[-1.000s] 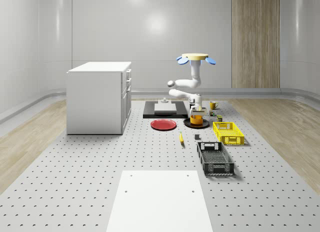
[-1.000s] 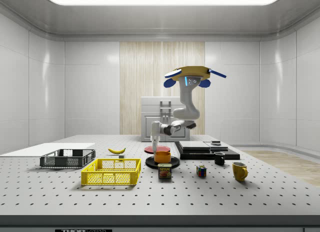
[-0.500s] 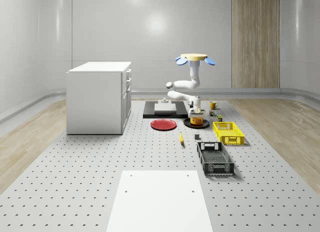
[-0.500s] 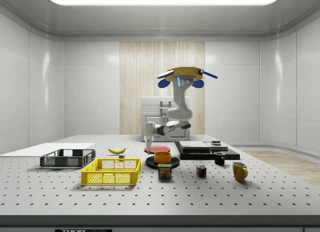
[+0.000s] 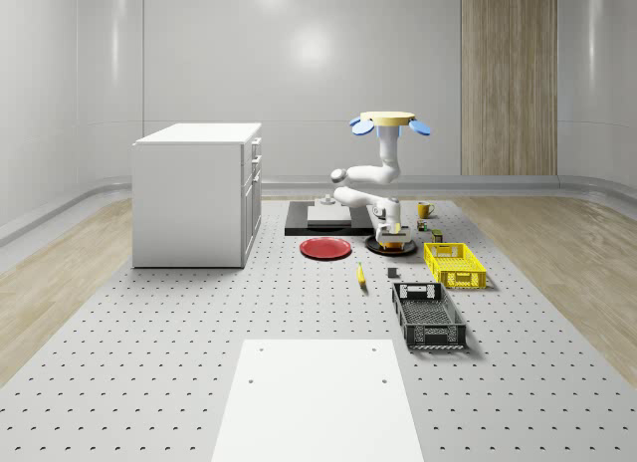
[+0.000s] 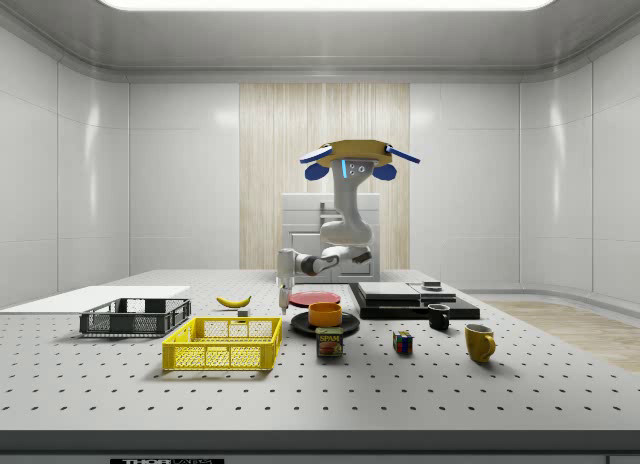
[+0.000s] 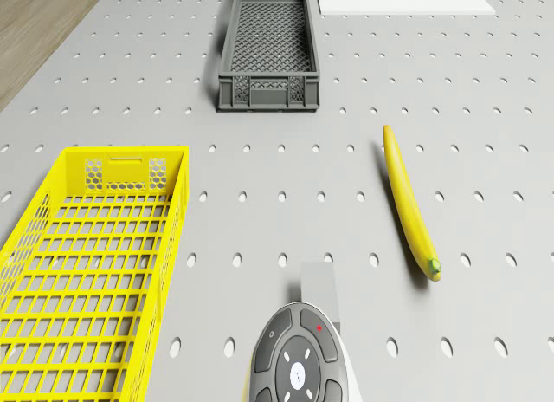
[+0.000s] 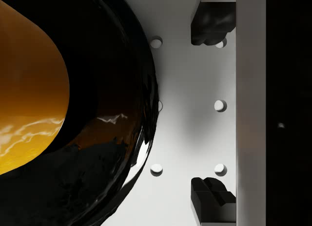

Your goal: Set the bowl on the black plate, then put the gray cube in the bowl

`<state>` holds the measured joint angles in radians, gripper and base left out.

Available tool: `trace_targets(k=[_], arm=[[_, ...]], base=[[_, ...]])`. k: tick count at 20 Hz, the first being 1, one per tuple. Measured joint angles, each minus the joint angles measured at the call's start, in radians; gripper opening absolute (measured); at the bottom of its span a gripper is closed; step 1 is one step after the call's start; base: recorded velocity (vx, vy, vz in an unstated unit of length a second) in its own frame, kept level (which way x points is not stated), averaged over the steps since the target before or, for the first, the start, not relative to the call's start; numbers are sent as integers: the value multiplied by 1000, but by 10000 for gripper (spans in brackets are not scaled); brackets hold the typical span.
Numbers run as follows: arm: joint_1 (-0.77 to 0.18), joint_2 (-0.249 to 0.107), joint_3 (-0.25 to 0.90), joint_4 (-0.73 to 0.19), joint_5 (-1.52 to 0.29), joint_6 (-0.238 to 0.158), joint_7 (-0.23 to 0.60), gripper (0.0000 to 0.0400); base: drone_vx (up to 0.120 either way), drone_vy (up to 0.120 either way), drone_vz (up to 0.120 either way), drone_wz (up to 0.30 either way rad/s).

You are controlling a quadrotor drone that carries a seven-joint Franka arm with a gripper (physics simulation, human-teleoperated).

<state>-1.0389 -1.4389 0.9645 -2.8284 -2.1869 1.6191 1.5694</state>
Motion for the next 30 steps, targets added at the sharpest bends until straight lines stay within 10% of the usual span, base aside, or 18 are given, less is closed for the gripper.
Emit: trace_targets(k=[20,30], arm=[[2,11,-22,11,-22,1,-9,400],[-79,85,1,108,-20,-19,-9,400]], base=[[94,-28,-28,0],[0,0,0,0]])
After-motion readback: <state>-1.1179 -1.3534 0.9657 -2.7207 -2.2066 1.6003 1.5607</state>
